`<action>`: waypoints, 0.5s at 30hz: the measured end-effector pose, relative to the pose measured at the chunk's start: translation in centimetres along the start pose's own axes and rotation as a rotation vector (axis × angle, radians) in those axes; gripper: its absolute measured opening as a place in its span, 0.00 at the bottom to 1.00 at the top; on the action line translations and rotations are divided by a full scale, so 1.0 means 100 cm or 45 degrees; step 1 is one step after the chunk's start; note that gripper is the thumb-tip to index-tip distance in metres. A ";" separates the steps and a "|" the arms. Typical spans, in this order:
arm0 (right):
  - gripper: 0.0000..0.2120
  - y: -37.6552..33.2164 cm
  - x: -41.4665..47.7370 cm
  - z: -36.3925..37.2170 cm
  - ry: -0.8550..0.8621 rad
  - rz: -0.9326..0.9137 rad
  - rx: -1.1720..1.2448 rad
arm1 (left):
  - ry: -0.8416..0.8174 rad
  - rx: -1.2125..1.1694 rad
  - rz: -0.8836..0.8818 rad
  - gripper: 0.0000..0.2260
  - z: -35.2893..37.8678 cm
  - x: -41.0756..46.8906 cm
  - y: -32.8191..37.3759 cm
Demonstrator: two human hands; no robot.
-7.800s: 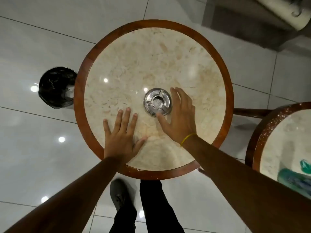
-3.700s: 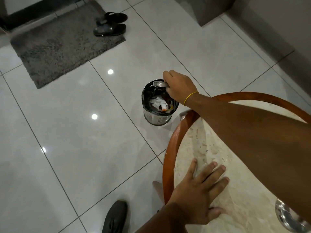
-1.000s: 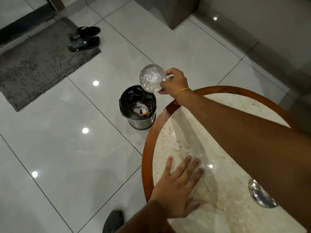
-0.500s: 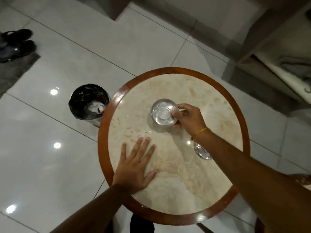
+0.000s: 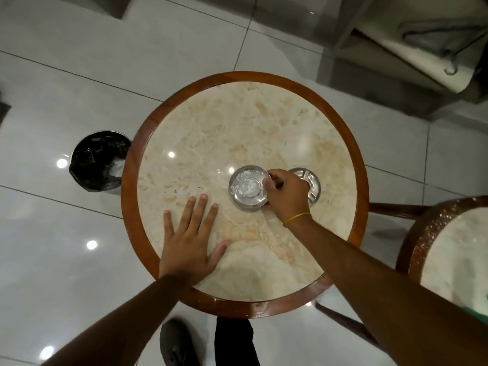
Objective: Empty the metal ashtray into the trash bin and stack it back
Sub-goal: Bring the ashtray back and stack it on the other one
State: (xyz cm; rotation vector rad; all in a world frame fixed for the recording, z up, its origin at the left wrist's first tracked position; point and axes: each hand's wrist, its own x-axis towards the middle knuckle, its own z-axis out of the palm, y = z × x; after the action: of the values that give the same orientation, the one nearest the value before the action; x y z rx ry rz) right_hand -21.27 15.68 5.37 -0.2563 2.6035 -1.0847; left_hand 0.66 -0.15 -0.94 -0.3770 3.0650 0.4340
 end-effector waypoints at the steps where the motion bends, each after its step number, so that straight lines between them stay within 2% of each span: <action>1: 0.04 0.000 -0.001 0.000 0.017 -0.002 -0.011 | -0.006 0.003 0.001 0.40 -0.001 0.000 0.000; 6: 0.08 -0.003 0.000 -0.010 0.056 0.000 -0.134 | -0.012 0.011 0.004 0.40 -0.003 0.000 0.001; 10: 0.11 -0.001 0.012 -0.043 0.182 -0.095 -0.208 | -0.015 0.000 0.003 0.40 -0.005 0.002 0.003; 12: 0.19 0.005 0.018 -0.060 0.118 -0.134 -0.313 | -0.020 0.003 -0.003 0.40 -0.005 0.001 0.003; 15: 0.36 0.014 0.021 -0.076 -0.165 -0.019 -0.568 | -0.016 -0.011 0.004 0.40 -0.002 0.000 0.000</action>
State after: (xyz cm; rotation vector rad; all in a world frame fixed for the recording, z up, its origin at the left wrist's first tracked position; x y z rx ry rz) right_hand -25.93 21.09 9.01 -0.4283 2.6962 -0.4584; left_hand 0.69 -0.17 -0.71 -0.3684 3.0529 0.4477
